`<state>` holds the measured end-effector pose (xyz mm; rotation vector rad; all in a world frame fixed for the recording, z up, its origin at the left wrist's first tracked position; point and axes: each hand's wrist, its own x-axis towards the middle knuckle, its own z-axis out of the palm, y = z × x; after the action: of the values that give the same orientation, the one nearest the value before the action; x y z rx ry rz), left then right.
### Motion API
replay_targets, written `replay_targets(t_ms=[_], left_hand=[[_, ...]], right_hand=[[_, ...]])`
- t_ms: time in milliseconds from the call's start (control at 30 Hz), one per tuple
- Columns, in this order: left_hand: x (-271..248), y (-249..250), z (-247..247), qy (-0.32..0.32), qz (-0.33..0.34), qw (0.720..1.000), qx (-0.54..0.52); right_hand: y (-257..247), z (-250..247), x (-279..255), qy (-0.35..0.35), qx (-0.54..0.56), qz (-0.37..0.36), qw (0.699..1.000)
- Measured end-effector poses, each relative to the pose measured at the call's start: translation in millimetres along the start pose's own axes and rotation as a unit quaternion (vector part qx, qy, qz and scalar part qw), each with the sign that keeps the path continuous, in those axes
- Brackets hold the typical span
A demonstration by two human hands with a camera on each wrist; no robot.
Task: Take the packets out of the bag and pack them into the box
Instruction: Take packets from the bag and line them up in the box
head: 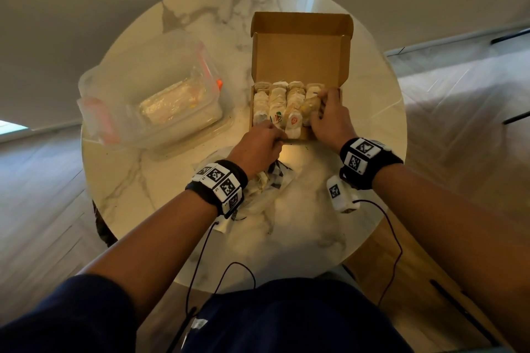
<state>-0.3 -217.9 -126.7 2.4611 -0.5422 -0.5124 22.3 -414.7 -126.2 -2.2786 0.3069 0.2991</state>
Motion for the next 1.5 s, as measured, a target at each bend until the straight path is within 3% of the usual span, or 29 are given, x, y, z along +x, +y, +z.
replay_targets(t_ms=[233, 500, 733, 833, 1067, 1167, 1267, 1500], left_hand=[[1, 1, -2, -0.004, -0.001, 1.000, 0.007], [-13, 1, -13, 0.028, -0.003, 0.999, -0.018], [-50, -15, -35, 0.089, 0.006, 0.995, -0.038], [-74, -23, -38, 0.107, 0.005, 0.994, -0.033], [-122, -41, -22, 0.075, 0.018, 0.997, 0.003], [-129, -40, -13, 0.036, 0.021, 0.998, 0.037], [-125, -37, -1, 0.014, 0.004, 0.999, 0.030], [-95, -10, 17, 0.029, -0.067, 0.996, -0.047]], right_hand=[[3, 8, 1, -0.038, -0.011, -0.015, 0.999], [-5, -9, 0, 0.014, 0.002, -0.010, 1.000], [-29, -17, -18, 0.041, -0.033, -0.104, 0.993], [-39, -11, -34, -0.007, -0.004, -0.142, 0.990], [-49, 29, -81, -0.105, -0.042, -0.248, 0.962], [-43, 42, -91, -0.159, -0.101, -0.245, 0.951], [-39, 46, -95, -0.209, -0.143, -0.188, 0.949], [-37, 39, -90, -0.176, -0.105, -0.184, 0.961]])
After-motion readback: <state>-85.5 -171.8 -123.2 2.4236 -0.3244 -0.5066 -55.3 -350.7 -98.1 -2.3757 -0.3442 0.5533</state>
